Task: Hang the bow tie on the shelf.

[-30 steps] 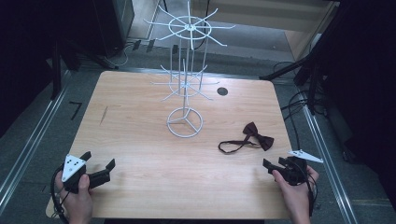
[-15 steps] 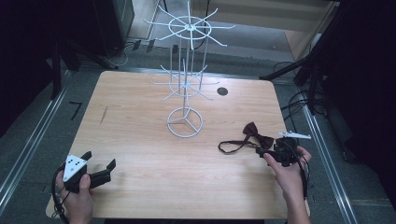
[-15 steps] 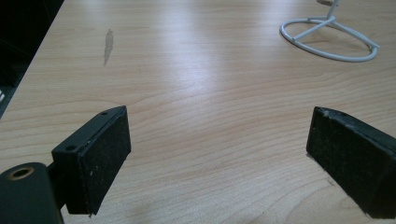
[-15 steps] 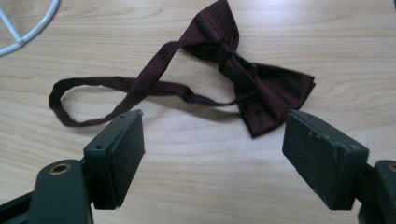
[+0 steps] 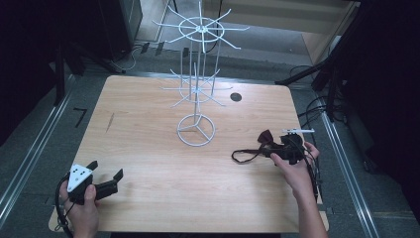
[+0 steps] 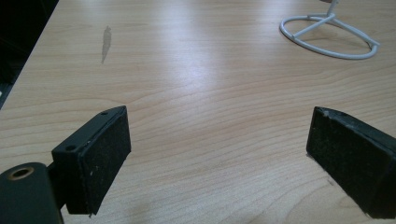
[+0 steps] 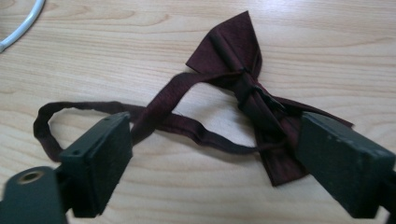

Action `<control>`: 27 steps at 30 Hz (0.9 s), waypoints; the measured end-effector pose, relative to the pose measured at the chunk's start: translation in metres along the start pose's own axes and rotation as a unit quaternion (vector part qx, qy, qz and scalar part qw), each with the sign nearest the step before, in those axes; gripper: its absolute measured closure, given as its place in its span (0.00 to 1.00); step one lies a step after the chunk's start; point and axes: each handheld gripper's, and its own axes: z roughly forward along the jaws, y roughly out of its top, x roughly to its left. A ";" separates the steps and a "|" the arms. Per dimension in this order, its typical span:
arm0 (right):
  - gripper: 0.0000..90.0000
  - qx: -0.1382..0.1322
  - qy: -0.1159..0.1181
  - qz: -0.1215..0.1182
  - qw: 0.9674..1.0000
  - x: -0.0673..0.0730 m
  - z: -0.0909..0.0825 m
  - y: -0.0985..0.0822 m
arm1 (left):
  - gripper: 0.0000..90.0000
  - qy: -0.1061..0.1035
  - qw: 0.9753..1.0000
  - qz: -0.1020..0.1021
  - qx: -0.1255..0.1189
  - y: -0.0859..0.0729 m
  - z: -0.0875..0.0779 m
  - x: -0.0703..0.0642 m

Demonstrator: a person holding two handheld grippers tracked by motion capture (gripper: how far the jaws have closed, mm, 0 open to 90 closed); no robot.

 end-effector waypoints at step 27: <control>0.02 0.002 -0.004 0.009 1.000 -0.006 0.043 -0.004 | 0.08 0.000 1.000 0.001 0.002 0.000 0.001 -0.001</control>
